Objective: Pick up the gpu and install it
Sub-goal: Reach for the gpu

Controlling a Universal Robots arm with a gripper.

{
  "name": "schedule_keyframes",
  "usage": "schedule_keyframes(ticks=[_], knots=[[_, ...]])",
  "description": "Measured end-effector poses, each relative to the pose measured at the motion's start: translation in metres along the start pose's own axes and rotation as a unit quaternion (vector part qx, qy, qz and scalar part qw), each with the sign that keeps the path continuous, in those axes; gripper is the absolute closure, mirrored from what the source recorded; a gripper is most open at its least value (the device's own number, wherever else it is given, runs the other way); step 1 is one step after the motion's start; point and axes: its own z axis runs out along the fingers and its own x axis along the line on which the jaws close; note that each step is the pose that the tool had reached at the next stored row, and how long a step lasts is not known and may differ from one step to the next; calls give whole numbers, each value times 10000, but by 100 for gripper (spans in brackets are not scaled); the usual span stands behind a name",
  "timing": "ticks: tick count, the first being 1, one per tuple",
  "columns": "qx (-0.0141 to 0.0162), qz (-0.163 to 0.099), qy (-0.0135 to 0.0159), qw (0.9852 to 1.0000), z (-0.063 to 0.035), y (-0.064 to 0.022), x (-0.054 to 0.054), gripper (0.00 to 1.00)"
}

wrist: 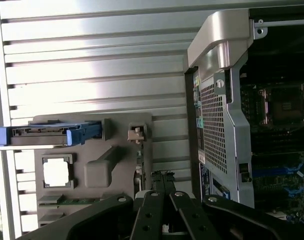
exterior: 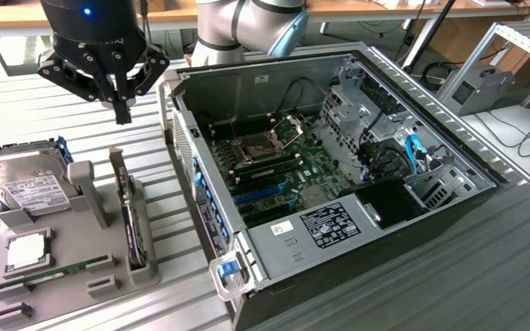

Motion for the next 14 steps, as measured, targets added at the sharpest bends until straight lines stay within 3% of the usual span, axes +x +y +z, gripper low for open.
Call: schedule_keyframes(ticks=[14], knots=[[0, 0, 0, 10000, 0, -5, 62, 89]])
